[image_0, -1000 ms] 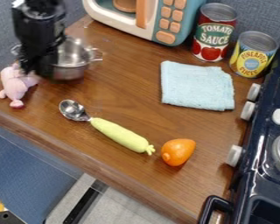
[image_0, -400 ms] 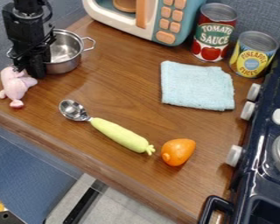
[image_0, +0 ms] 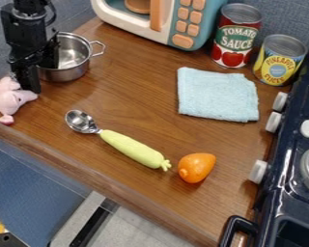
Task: Move the silver pot above pink doll
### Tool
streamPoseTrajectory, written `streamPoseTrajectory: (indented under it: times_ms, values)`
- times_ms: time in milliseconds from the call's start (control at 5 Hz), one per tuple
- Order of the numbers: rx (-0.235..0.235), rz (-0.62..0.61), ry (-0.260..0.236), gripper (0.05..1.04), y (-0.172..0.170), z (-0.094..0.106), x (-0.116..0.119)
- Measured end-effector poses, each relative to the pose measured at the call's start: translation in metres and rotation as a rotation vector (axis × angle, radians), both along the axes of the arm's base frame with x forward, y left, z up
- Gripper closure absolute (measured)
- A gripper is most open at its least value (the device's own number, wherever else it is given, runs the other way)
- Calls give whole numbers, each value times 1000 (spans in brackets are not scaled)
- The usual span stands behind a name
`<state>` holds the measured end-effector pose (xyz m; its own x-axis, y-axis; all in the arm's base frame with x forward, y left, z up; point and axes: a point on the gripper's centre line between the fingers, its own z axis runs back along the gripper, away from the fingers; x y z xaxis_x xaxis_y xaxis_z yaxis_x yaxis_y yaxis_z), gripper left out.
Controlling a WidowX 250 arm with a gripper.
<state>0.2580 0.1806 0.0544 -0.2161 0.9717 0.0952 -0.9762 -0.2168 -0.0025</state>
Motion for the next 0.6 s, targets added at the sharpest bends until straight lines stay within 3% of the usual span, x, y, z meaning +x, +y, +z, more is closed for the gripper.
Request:
streamPoseTrajectory:
  times_ms: [200,400,600]
  values:
    - [28,12,-68,77,4,32,0]
    - [77,23,-137,81,8,69,-1]
    - [84,26,-144,83,8,72,-1]
